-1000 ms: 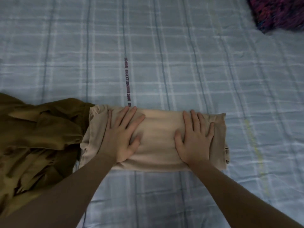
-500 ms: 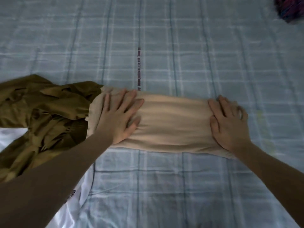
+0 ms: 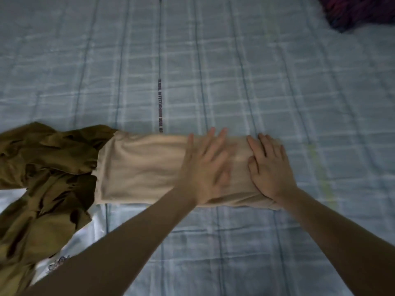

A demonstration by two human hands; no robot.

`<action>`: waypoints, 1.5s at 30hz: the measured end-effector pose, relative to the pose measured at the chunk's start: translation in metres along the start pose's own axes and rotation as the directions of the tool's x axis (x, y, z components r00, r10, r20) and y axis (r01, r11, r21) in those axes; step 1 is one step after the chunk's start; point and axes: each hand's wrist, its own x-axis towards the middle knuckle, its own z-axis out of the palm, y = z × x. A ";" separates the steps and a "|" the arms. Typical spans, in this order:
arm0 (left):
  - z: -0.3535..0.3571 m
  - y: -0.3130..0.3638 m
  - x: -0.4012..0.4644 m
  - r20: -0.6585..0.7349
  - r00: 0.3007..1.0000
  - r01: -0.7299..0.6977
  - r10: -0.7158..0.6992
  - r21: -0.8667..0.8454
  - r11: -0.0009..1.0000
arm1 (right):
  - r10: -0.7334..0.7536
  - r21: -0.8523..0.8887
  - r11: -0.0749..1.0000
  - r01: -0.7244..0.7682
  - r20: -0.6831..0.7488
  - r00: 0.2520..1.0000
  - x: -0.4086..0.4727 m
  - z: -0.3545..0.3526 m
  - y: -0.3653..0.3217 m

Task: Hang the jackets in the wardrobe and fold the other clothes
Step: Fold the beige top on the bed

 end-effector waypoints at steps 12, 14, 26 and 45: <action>0.051 0.012 0.001 0.089 0.980 0.180 -0.177 -0.024 0.983 | 0.179 0.129 0.942 -0.310 0.588 0.789 0.070 -0.065 0.013; 0.050 0.011 0.001 0.081 0.981 0.177 -0.174 -0.039 0.983 | 0.187 0.112 0.928 -0.356 0.685 0.704 0.071 -0.070 0.010; 0.050 0.079 0.018 0.150 0.988 0.061 -0.036 -0.163 0.985 | 0.231 0.311 0.658 -0.686 0.784 0.576 0.002 -0.119 0.072; 0.010 -0.065 -0.064 0.002 0.961 0.269 -0.278 -0.267 0.926 | 0.132 0.441 0.432 -0.787 0.832 0.539 0.053 -0.181 -0.063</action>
